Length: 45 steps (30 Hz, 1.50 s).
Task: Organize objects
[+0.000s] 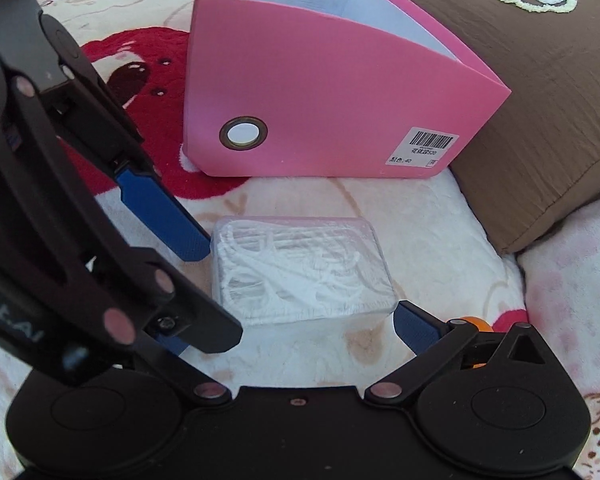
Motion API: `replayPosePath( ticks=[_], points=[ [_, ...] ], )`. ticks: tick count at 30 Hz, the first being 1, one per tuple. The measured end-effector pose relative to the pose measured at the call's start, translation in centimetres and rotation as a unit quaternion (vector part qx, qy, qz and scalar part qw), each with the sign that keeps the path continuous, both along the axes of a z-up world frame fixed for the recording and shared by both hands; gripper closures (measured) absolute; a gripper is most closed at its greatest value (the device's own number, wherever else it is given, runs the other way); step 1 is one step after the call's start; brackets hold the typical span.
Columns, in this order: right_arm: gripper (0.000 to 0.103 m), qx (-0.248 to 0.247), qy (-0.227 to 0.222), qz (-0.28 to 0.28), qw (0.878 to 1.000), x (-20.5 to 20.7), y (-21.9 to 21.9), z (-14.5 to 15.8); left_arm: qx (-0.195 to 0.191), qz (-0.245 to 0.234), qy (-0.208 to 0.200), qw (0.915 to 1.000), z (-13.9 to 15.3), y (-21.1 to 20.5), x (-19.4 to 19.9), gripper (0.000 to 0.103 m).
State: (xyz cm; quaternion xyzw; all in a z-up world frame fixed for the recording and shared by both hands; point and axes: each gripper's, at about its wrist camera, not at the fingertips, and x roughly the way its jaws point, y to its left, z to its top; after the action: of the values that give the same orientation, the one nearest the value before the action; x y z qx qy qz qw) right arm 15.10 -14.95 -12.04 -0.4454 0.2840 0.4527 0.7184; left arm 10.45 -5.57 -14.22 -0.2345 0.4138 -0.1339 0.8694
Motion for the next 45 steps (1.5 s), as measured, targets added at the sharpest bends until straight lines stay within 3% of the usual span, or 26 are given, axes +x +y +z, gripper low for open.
replayPosePath(
  ticks=[9, 27, 41, 45],
  points=[
    [0.0, -0.002, 0.046, 0.024, 0.999, 1.5, 0.5, 0.1, -0.02, 0.009, 0.007, 0.9997, -0.3, 0.2, 0.1, 0.063],
    [0.001, 0.043, 0.024, -0.045, 0.998, -1.2, -1.0, 0.7, -0.028, -0.008, 0.021, 0.9994, -0.6, -0.3, -0.3, 0.063],
    [0.001, 0.056, 0.044, -0.12, 0.99, -3.4, -3.0, 1.3, -0.047, -0.071, 0.066, 0.9942, -0.5, -1.3, -0.3, 0.061],
    [0.001, 0.062, 0.05, -0.134, 0.988, -4.3, -3.8, 1.5, -0.037, -0.086, 0.071, 0.993, -0.2, -1.7, -0.7, 0.061]
  ],
)
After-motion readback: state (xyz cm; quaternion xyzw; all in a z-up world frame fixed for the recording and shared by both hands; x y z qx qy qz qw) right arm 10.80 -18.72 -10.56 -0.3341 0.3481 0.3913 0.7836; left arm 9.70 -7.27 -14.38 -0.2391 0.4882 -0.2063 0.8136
